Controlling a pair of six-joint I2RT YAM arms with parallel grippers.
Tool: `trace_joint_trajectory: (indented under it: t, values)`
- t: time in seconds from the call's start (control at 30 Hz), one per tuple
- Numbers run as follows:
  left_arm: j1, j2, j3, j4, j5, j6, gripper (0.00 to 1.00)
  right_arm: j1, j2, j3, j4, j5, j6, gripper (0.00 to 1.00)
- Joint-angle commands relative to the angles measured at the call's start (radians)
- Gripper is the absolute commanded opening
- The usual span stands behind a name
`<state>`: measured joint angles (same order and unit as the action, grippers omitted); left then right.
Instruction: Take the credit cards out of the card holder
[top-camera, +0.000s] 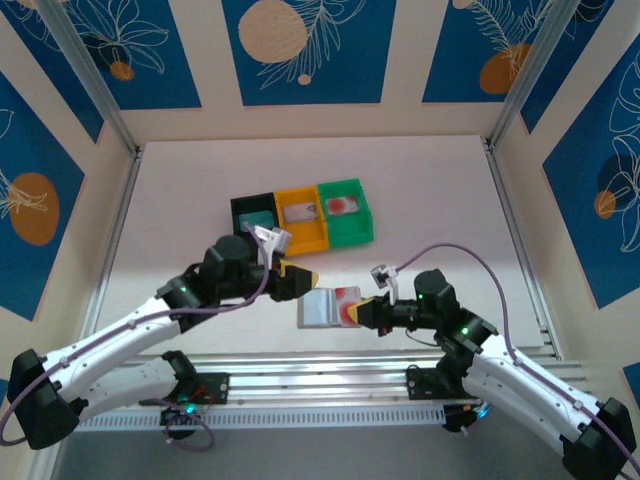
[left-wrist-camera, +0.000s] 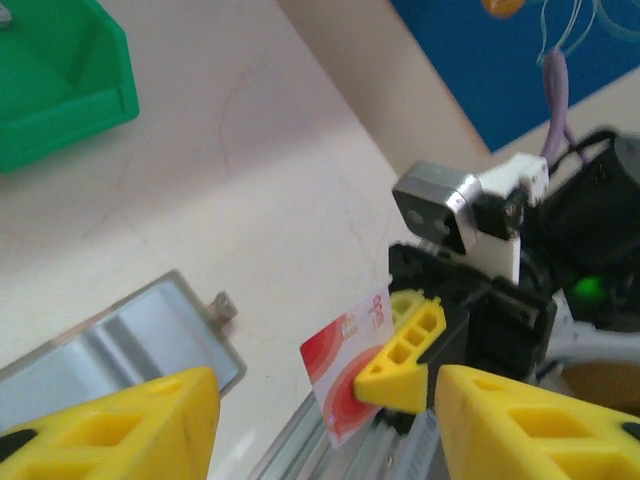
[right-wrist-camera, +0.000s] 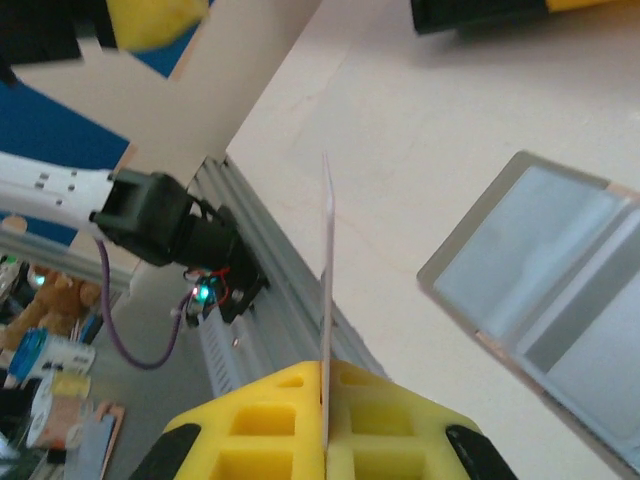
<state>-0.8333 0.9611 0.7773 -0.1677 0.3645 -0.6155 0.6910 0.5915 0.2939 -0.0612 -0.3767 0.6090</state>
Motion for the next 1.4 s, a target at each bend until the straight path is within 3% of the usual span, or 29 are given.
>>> trace_joint_trajectory:
  t: [0.0,0.4,0.9,1.2,1.37]
  values:
    - [0.012,0.060,0.131,-0.348,0.159,0.218,0.60,-0.005,0.066,0.059,-0.019,-0.119,-0.064,0.00]
    - [0.012,0.271,0.324,-0.596,0.298,0.455,0.68,0.033,0.154,0.114,0.018,-0.263,-0.095,0.00]
    - [0.011,0.336,0.300,-0.512,0.565,0.464,0.64,0.120,0.225,0.140,0.055,-0.321,-0.112,0.00]
    - [0.010,0.364,0.286,-0.572,0.555,0.518,0.61,0.148,0.272,0.163,0.074,-0.348,-0.124,0.00]
    - [0.007,0.380,0.284,-0.569,0.575,0.519,0.53,0.156,0.302,0.179,0.074,-0.359,-0.130,0.00]
